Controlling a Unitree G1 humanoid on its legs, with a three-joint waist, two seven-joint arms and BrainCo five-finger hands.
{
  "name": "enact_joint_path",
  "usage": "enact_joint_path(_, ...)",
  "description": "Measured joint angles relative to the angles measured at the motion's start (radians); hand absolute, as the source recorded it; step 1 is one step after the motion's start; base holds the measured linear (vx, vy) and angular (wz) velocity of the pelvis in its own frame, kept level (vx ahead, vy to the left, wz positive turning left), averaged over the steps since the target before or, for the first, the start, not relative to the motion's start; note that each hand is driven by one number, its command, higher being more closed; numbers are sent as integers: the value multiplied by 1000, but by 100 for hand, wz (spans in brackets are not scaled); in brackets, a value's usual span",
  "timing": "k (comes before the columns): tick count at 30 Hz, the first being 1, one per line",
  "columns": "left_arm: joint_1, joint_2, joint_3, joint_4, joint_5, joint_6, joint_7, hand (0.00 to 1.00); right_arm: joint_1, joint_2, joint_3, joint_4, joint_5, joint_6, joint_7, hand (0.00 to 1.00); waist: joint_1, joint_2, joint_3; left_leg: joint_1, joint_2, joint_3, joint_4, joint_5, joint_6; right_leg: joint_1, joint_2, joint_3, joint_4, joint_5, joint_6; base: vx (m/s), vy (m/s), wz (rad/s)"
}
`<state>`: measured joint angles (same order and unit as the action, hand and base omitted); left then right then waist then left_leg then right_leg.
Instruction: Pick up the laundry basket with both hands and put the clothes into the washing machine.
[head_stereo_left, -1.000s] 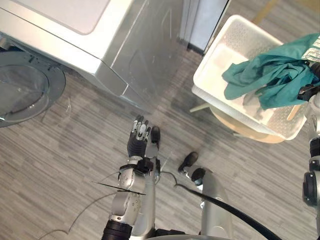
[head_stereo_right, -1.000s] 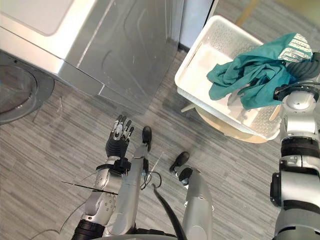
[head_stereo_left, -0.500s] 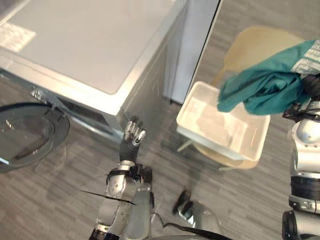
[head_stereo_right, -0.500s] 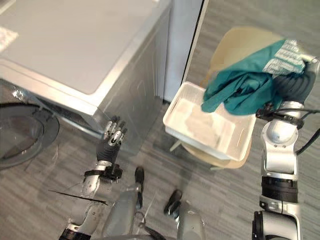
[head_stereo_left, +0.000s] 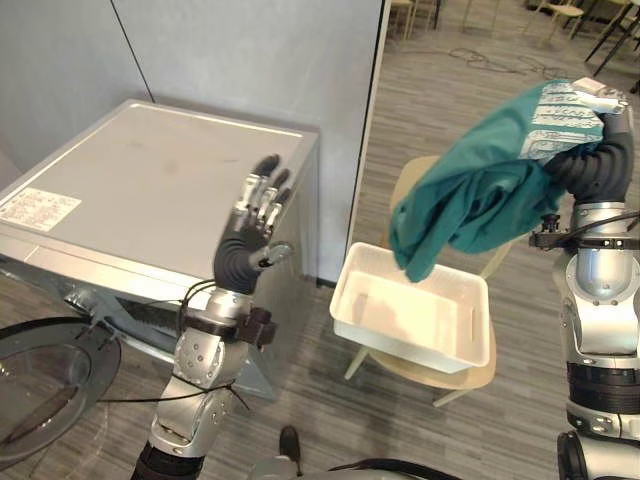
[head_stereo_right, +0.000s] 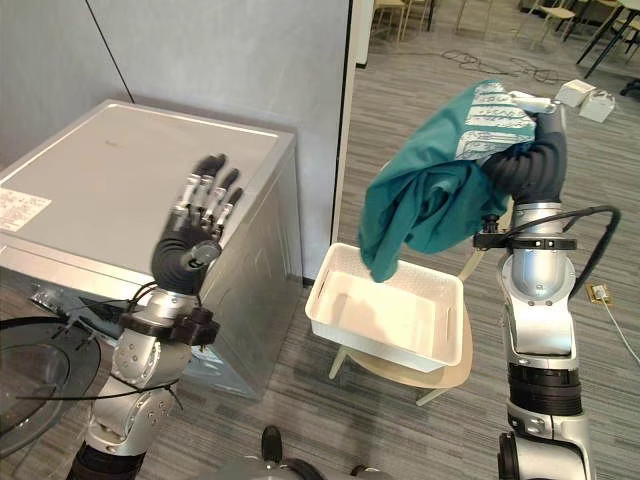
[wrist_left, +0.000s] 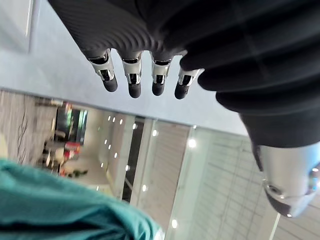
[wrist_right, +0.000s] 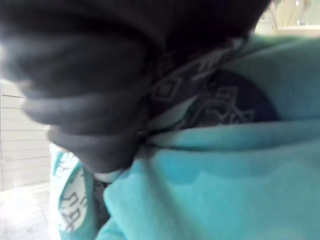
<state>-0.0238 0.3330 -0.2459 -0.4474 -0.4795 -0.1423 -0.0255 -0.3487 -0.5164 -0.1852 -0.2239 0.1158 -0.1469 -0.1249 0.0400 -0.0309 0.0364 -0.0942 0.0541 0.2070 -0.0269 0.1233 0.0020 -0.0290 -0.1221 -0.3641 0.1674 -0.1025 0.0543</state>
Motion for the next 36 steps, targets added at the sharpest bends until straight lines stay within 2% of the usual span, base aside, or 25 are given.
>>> enact_joint_path(7, -43, 33, -172, 214, -33, 91, -89, 0, -24, 6, 117, -2, 139, -2, 42, 100, -9, 12, -20, 29, -11, 13, -47, 6, -2, 6, -1, 25, -27, 14, 10, 12, 35, -9)
enact_joint_path(9, -50, 33, -203, 260, -60, 115, -106, 0, -48, 32, 169, -6, 172, -2, 46, 100, -23, 12, -20, 29, -14, 13, -50, 9, 1, 6, -2, 27, -33, 19, 11, 34, 30, -3)
enact_joint_path(12, -107, 33, -236, 319, -58, 136, -104, 0, -51, 75, 236, -33, 213, -2, 70, 100, -25, 13, -20, 30, -19, 11, -64, 20, 9, 5, -2, 27, -37, 26, 11, 42, 16, 1)
enact_joint_path(17, -169, 15, -254, 351, -58, 137, -90, 0, -54, 126, 313, -34, 279, -1, 94, 100, -24, 13, -20, 29, -23, 8, -65, 20, 9, 7, -5, 27, -42, 28, 12, 23, 12, 2)
enact_joint_path(21, -231, -47, -255, 416, -103, 137, -13, 0, -99, 163, 403, -33, 289, 0, 110, 100, -25, 15, -19, 29, -24, 6, -66, 23, 11, 7, -5, 27, -42, 28, 12, 0, 0, 0)
enact_joint_path(29, -272, -83, -240, 416, -177, 124, 43, 0, -109, 202, 438, -14, 317, -1, 111, 100, -25, 26, -17, 29, -26, -1, -66, 28, 11, 8, -7, 24, -43, 28, 12, 0, 0, 0)
enact_joint_path(32, -271, -129, -197, 401, -174, 95, 75, 0, -104, 238, 441, 25, 316, -1, 113, 100, -25, 28, -16, 29, -26, -4, -67, 31, 11, 8, -7, 22, -42, 28, 12, 0, 0, 0)
enact_joint_path(33, -271, -151, -183, 390, -155, 77, 93, 100, -96, 250, 442, 33, 315, -1, 113, 100, -24, 29, -16, 29, -26, -5, -67, 31, 11, 8, -7, 22, -42, 28, 12, 0, 0, 0)
enact_joint_path(36, -270, -171, -169, 363, -90, 36, 130, 100, -78, 275, 453, 49, 314, -4, 109, 100, -24, 29, -15, 29, -27, -5, -67, 31, 11, 8, -8, 23, -42, 28, 12, 0, 0, 0)
